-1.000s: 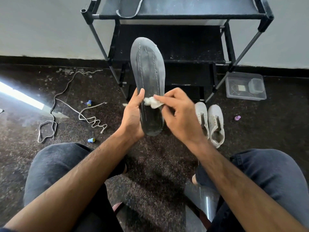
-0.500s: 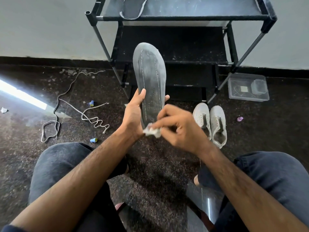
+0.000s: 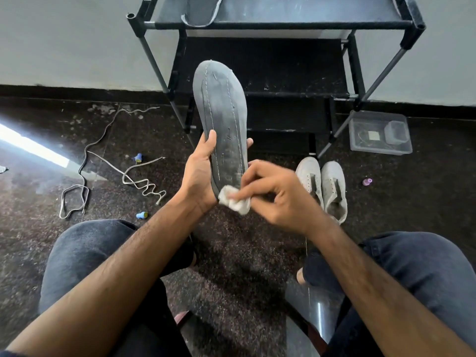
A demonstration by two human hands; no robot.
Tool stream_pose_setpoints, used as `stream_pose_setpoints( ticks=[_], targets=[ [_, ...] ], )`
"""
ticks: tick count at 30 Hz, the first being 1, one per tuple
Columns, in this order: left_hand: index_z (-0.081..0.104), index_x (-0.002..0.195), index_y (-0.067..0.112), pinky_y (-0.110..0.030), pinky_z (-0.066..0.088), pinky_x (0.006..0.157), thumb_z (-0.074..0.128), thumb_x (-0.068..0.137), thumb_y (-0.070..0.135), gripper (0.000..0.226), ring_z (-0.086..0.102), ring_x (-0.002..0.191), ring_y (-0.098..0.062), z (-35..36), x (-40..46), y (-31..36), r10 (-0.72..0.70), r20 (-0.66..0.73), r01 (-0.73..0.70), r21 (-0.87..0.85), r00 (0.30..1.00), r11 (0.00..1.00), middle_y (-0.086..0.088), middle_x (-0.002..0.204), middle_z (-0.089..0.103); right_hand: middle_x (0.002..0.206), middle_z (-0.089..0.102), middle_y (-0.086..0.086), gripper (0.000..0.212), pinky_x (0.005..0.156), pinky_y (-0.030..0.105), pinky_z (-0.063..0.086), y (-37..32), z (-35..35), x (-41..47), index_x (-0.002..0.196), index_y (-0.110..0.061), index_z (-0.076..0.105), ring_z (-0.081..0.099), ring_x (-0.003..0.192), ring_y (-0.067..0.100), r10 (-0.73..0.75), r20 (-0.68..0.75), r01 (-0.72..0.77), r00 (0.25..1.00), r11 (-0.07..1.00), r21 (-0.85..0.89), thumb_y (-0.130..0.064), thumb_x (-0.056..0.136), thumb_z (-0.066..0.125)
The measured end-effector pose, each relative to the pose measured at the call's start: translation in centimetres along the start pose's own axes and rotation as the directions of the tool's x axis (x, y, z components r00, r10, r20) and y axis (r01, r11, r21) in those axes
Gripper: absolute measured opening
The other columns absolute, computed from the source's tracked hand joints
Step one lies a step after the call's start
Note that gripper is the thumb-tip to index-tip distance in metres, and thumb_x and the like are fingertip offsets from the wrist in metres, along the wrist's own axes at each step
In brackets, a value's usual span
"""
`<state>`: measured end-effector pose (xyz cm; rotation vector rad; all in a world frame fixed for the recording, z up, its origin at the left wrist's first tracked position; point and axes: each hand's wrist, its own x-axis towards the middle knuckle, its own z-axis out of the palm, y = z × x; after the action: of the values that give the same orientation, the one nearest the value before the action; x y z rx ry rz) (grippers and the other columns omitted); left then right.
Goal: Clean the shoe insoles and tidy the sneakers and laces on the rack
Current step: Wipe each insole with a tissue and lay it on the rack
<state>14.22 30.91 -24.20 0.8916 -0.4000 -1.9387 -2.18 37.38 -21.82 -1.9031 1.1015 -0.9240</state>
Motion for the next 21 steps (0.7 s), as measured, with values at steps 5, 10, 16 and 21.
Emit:
stream_pose_setpoints(
  ticks=[5, 10, 16, 21],
  targets=[
    [0.041, 0.154, 0.009, -0.045, 0.049, 0.109, 0.057, 0.100, 0.040, 0.064, 0.049, 0.139, -0.030, -0.3, 0.1, -0.3, -0.058, 0.026, 0.057, 0.036, 0.998, 0.998, -0.022, 0.157, 0.043, 0.104, 0.062, 0.005, 0.033, 0.089, 0.024, 0.054, 0.2, 0.2, 0.9, 0.122, -0.004, 0.072, 0.060, 0.098, 0.010, 0.088, -0.323, -0.157, 0.942, 0.969, -0.193, 0.006, 0.091, 0.066],
    [0.033, 0.157, 0.009, -0.049, 0.048, 0.111, 0.032, 0.110, 0.043, 0.058, 0.053, 0.139, -0.031, -1.0, 0.2, -0.5, 0.061, -0.001, -0.061, -0.028, 0.998, 0.998, -0.017, 0.153, 0.050, 0.104, 0.059, 0.009, 0.029, 0.094, 0.025, 0.052, -0.5, 3.8, 0.1, 0.121, 0.003, 0.071, 0.061, 0.100, 0.019, 0.002, -0.152, -0.030, 0.988, 0.982, -0.186, 0.005, 0.094, 0.060],
    [0.031, 0.159, 0.016, -0.054, 0.055, 0.095, 0.027, 0.110, 0.046, 0.057, 0.055, 0.136, -0.031, -0.6, -0.1, 0.1, 0.086, 0.037, -0.085, -0.020, 0.996, 0.996, -0.012, 0.153, 0.051, 0.099, 0.068, 0.001, 0.025, 0.076, 0.028, 0.055, -0.8, 1.4, 0.2, 0.106, -0.006, 0.079, 0.065, 0.092, 0.015, 0.184, -0.064, -0.168, 0.981, 0.965, 0.203, 0.000, 0.086, 0.065],
    [0.032, 0.159, 0.012, -0.052, 0.042, 0.115, 0.030, 0.110, 0.047, 0.061, 0.046, 0.144, -0.032, -0.5, 0.1, -0.4, -0.013, 0.069, 0.015, -0.029, 0.997, 0.999, -0.017, 0.160, 0.040, 0.104, 0.062, 0.004, 0.031, 0.083, 0.020, 0.053, -0.1, 1.1, 1.1, 0.122, -0.004, 0.072, 0.060, 0.094, 0.012, 0.105, -0.304, -0.161, 0.947, 0.973, -0.166, 0.001, 0.092, 0.065]
  ],
)
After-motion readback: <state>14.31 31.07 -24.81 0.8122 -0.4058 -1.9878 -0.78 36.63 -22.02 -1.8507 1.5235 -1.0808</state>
